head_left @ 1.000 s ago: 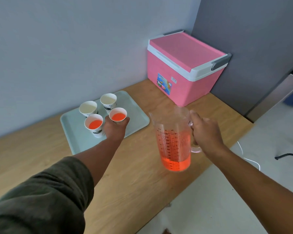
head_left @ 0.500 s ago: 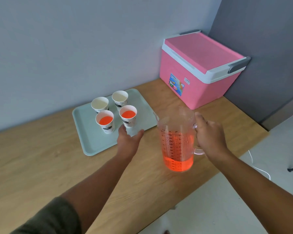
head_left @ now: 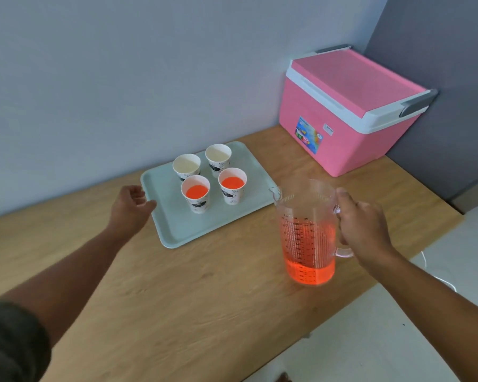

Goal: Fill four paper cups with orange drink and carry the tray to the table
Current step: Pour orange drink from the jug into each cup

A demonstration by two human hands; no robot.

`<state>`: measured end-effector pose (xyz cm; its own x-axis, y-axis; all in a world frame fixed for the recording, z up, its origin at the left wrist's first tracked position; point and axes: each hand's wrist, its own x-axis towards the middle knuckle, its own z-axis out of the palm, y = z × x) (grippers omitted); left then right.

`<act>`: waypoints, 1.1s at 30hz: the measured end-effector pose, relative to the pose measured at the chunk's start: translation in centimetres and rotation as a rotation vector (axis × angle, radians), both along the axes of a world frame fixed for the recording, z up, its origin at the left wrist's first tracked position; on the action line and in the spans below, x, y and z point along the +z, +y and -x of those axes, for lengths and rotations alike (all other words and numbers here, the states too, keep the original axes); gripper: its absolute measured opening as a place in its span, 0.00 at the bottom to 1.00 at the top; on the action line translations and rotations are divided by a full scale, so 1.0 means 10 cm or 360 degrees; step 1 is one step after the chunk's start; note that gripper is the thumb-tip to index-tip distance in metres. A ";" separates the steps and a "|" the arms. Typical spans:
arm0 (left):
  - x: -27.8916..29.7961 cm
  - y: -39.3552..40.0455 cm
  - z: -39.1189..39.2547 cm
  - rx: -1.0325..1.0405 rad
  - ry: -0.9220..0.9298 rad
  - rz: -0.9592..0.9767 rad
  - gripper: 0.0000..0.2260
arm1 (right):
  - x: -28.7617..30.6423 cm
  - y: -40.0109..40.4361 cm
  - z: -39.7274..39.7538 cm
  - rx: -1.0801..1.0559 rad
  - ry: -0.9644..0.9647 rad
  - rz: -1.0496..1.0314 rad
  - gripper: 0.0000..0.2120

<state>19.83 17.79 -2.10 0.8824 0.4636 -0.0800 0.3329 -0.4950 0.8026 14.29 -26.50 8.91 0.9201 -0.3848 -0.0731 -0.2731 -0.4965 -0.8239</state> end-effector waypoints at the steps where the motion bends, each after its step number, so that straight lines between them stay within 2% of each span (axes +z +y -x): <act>1: -0.01 0.07 -0.15 -0.0091 0.0054 -0.0028 0.28 | 0.00 0.03 0.02 -0.0021 0.0011 -0.0001 0.33; 5: -0.04 0.08 -0.66 -0.0435 0.0185 -0.0017 0.42 | 0.00 0.08 0.08 -0.0084 0.0024 0.0015 0.31; 9: -0.09 -0.07 -1.00 -0.0663 0.0139 0.0048 0.48 | 0.00 0.10 0.13 -0.0137 0.0056 0.0031 0.33; 11: -0.12 -0.13 -1.12 -0.0715 0.0088 0.0085 0.46 | 0.00 0.11 0.18 -0.0175 0.0045 0.0025 0.33; 14: -0.13 -0.21 -1.20 -0.0729 0.0004 0.0060 0.36 | 0.00 0.10 0.23 -0.0220 0.0007 -0.0002 0.30; 17: -0.08 -0.26 -1.16 -0.0603 -0.0045 0.0099 0.30 | -0.01 0.10 0.27 -0.0225 0.0005 -0.0003 0.33; 22: 0.16 -0.26 -0.64 -0.0073 -0.0370 0.0221 0.30 | 0.02 0.07 0.24 -0.0193 -0.0004 0.0006 0.33; 25: 0.21 -0.13 -0.08 0.0083 -0.0508 0.0316 0.28 | 0.07 0.09 0.19 -0.0105 0.0003 0.0013 0.30; 30: 0.13 -0.13 0.94 0.0220 -0.0315 0.0236 0.33 | 0.12 0.16 0.13 0.0079 0.0012 0.0090 0.29; 33: 0.05 -0.50 1.43 0.0095 -0.0236 0.0293 0.33 | 0.16 0.21 0.10 0.0180 0.0024 0.0085 0.27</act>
